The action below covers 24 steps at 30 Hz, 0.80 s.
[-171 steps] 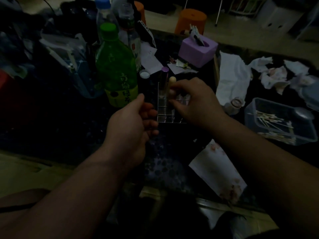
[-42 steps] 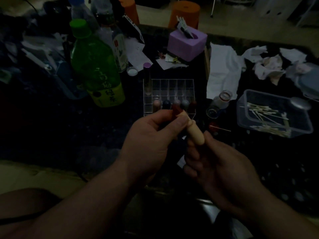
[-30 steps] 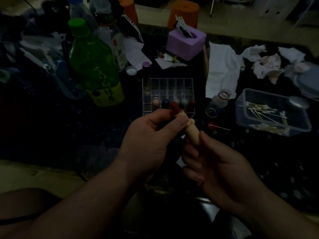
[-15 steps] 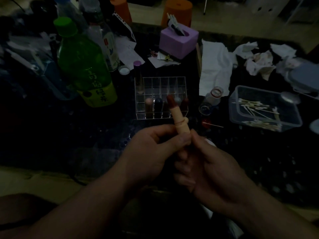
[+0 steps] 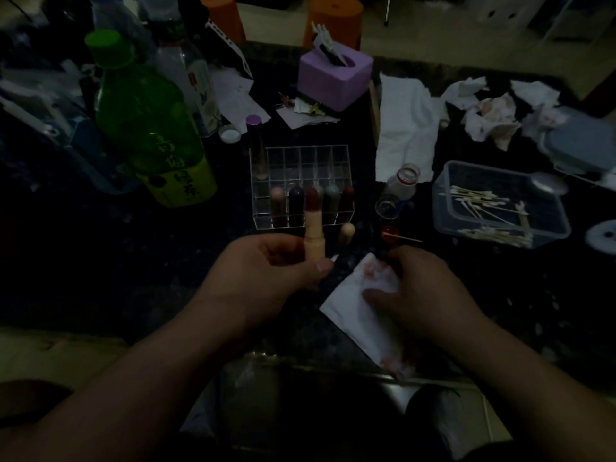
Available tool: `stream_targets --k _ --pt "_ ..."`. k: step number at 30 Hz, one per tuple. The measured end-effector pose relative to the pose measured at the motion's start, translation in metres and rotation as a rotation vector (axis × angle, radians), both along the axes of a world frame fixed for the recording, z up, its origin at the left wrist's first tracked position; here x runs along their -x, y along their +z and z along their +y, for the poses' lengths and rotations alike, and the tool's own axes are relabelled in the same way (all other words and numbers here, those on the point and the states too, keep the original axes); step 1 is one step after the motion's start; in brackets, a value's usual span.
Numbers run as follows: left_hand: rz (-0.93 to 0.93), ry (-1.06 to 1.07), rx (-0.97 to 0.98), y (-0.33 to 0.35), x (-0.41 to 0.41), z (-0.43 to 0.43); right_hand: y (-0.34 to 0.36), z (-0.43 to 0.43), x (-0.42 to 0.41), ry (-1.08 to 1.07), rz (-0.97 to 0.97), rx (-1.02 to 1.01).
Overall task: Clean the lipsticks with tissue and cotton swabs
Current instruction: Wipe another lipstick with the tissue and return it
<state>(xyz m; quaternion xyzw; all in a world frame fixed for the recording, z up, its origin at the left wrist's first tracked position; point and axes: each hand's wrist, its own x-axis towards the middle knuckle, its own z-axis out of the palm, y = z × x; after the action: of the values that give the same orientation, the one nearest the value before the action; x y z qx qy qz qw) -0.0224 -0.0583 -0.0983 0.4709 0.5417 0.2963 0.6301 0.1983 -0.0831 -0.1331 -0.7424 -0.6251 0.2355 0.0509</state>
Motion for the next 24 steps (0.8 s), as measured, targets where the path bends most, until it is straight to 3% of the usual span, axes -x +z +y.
stream_targets --k 5,9,14,19,22,24 --pt "0.173 -0.148 0.037 -0.004 -0.001 -0.003 0.012 0.005 -0.002 -0.070 0.271 0.117" --pt "0.069 -0.211 0.059 -0.006 -0.002 -0.006 0.040 -0.001 -0.009 -0.187 0.928 0.312" --pt "-0.008 -0.205 0.018 -0.001 -0.006 -0.007 0.053 -0.010 -0.010 -0.272 1.359 0.435" --pt "0.014 -0.201 0.023 0.003 -0.009 -0.011 0.049 -0.024 0.009 -0.369 1.323 0.198" --pt "0.173 -0.211 -0.032 0.003 -0.012 -0.012 0.039 -0.027 0.012 -0.299 0.885 -0.096" --pt "0.348 -0.166 -0.141 0.004 -0.015 -0.013 0.037 -0.026 0.011 -0.251 0.706 -0.236"
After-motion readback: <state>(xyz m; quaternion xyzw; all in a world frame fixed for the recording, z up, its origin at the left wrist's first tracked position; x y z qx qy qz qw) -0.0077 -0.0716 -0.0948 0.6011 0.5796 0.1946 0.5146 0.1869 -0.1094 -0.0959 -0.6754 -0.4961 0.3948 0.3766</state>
